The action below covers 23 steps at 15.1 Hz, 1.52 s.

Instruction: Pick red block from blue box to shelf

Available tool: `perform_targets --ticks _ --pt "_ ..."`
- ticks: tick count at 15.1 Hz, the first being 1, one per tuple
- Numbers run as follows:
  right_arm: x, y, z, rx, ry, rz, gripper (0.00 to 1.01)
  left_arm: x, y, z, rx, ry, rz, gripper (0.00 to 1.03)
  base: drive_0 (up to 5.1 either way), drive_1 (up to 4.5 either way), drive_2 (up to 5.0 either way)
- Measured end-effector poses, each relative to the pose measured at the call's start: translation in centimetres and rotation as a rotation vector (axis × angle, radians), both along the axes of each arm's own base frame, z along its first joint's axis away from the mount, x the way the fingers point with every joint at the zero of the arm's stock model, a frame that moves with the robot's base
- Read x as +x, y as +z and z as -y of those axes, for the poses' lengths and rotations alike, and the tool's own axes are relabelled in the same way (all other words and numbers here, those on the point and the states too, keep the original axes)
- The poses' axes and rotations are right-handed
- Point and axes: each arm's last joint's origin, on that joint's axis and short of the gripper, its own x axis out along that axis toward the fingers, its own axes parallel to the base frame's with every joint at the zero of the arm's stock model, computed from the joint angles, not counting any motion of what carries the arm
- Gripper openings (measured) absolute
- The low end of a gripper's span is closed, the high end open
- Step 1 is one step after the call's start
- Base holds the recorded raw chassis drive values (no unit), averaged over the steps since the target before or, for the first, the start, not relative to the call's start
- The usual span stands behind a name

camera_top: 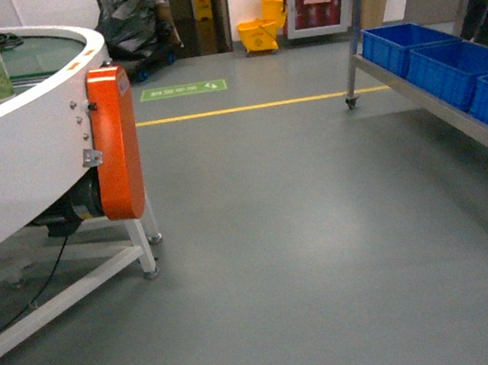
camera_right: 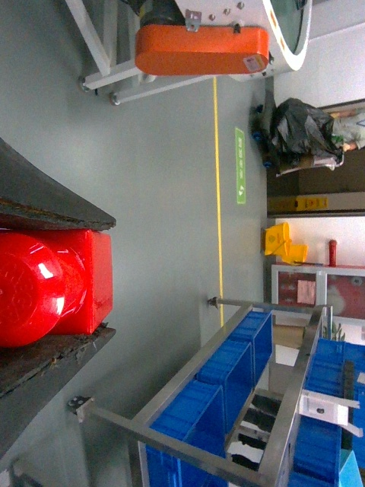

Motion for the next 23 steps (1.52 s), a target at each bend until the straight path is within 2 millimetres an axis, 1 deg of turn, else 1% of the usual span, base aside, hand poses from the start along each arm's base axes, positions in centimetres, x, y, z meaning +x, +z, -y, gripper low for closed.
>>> perform_targets --ticks 23 --pt "0.00 0.00 0.00 0.000 0.000 0.000 0.28 0.00 0.00 0.00 0.000 0.000 0.000 0.98 -1.4 -1.43 -1.4"
